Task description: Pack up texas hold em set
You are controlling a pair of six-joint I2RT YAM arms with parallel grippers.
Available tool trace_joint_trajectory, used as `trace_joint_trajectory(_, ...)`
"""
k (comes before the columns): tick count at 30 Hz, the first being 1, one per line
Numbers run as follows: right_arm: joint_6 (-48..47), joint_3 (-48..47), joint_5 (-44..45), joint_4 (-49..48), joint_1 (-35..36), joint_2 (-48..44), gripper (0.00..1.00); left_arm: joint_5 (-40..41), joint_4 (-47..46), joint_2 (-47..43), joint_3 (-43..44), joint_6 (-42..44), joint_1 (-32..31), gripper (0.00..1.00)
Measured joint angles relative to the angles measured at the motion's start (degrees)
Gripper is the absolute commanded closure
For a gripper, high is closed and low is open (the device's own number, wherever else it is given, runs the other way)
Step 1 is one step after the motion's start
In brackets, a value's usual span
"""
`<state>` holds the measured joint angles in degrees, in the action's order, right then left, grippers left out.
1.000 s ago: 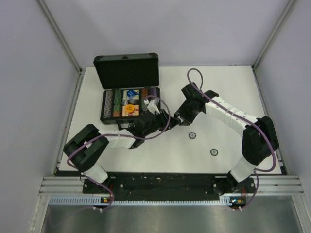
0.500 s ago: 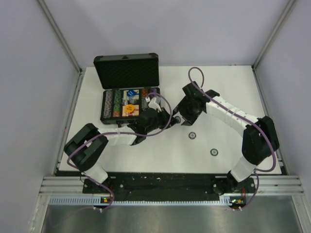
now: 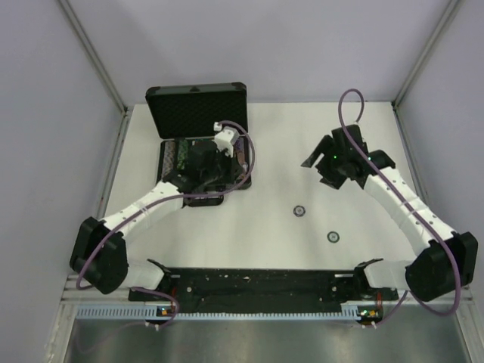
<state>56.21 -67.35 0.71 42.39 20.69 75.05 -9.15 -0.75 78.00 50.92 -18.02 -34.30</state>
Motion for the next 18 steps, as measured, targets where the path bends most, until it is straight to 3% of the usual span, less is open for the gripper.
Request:
trace_joint_trajectory(7, -5.33, 7.96, 2.84, -0.33, -0.26, -6.38, 0.23, 0.09, 15.93, 0.96, 12.59, 28.11, 4.52, 1.00)
trace_joint_trajectory(12, -7.41, 8.57, 2.95, -1.07, -0.72, -6.40, 0.23, 6.14, 25.31, 8.26, 21.88, 39.19, 5.16, 1.00)
trace_joint_trajectory(18, -9.75, 8.57, 2.69, -1.68, -2.43, -6.25, 0.23, 7.04, 33.27, 14.71, 24.30, 46.23, 7.39, 1.00)
